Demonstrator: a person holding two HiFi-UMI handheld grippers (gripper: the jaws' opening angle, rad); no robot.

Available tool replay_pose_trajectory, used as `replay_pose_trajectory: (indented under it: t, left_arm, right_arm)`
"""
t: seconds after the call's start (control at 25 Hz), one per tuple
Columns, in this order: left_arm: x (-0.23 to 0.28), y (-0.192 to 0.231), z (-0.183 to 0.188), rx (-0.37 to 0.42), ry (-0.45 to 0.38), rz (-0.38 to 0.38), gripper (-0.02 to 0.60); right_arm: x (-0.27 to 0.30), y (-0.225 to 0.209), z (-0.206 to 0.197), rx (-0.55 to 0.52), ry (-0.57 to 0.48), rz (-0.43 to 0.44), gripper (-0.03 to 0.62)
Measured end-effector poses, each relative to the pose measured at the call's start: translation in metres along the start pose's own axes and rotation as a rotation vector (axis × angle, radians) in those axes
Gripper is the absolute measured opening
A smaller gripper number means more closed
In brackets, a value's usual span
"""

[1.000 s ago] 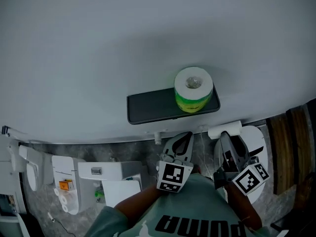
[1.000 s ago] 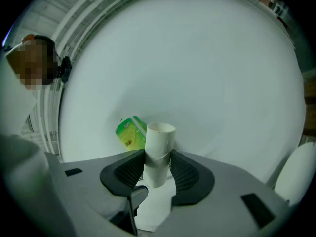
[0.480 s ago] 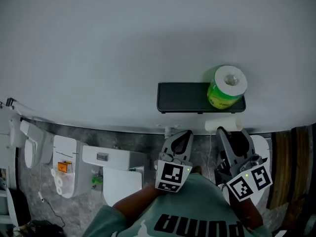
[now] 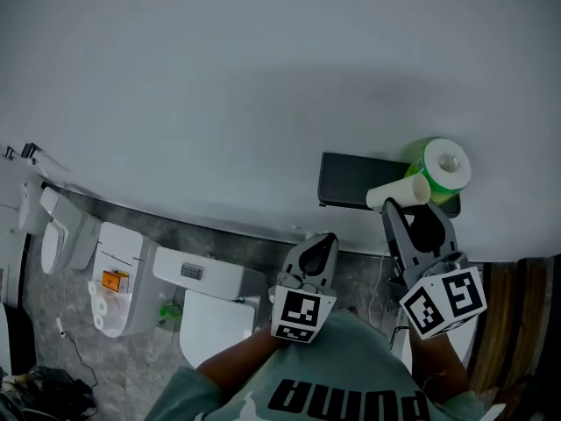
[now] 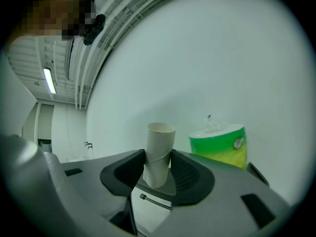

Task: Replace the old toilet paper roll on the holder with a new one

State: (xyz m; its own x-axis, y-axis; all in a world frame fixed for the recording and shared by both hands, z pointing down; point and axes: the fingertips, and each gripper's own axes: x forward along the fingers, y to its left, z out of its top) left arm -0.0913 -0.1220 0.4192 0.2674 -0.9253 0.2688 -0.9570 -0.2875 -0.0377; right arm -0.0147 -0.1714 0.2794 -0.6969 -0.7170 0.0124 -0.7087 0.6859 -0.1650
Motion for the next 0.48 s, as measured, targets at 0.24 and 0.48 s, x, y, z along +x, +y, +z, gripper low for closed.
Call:
replay_pose_trajectory:
  t: [0.24, 0.48]
  left_arm:
    - [-0.012, 0.020, -0.001, -0.015, -0.008, 0.028, 0.005]
    - [-0.018, 0.035, -0.007, -0.031, -0.005, 0.043, 0.005]
  right_arm:
    - [0.041, 0.013, -0.004, -0.148, 0.101, -0.021, 0.176]
    - [0.069, 0.017, -0.019, -0.206, 0.199, -0.043, 0.176]
